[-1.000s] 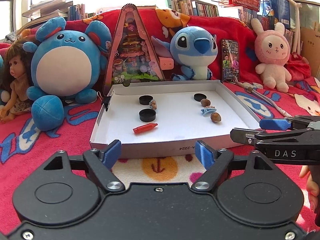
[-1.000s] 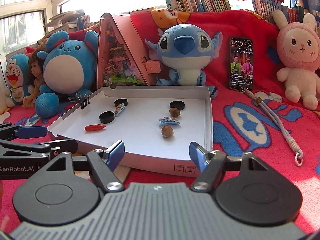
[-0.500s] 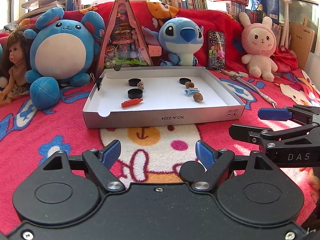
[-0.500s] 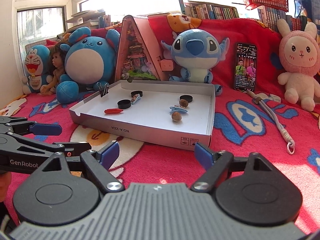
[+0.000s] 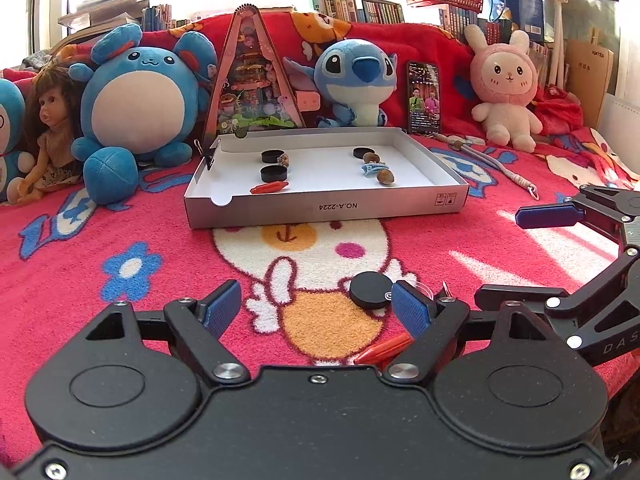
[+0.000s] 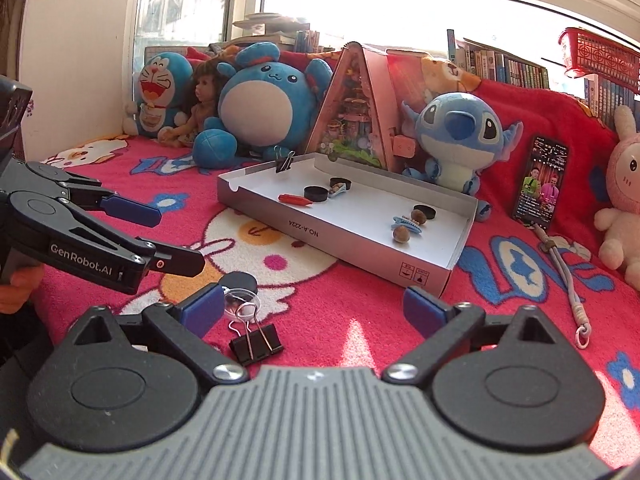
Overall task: Organize rigid objects
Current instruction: 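Move the left tool to the red crayon while the right tool approaches the black binder clip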
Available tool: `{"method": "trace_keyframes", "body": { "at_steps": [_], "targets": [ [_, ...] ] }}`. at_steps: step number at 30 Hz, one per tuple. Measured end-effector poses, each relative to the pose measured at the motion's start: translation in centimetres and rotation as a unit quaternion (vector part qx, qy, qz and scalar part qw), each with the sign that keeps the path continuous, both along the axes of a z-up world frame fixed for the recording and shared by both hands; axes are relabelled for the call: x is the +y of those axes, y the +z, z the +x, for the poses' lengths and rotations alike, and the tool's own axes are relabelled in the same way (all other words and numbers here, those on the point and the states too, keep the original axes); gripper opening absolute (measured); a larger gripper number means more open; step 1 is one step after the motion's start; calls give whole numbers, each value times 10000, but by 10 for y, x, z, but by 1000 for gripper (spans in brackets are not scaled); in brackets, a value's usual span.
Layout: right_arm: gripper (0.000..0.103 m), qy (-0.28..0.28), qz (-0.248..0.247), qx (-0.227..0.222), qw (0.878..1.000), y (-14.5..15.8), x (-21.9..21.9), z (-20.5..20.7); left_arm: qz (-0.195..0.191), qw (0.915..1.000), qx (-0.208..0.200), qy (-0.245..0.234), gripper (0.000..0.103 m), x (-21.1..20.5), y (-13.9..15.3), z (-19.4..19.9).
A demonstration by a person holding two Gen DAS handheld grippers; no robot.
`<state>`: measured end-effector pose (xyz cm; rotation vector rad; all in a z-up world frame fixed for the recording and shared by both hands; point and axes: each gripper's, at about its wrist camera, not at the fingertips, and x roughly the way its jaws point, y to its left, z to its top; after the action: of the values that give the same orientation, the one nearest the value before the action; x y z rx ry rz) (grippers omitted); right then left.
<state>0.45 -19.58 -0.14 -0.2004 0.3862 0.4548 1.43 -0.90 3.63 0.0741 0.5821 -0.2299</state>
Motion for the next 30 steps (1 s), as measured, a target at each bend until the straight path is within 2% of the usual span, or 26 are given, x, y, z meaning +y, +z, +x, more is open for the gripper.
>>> {"method": "trace_keyframes", "body": {
  "at_steps": [6,13,22,30],
  "targets": [
    [100,185,-220,69,9996,-14,8,-1,81,9996,117,-258,81,-7,-7,-21],
    [100,162,-599,-80,9980,-26,16,-2,104,9988,286,-391,60,-10,-17,-27],
    [99,179,-614,79,9979,-31,19,-2,124,9992,362,67,53,4,-26,-10],
    [80,523,-466,362,9969,-32,24,2,255,9990,275,258,53,7,-27,-1]
  ]
}}
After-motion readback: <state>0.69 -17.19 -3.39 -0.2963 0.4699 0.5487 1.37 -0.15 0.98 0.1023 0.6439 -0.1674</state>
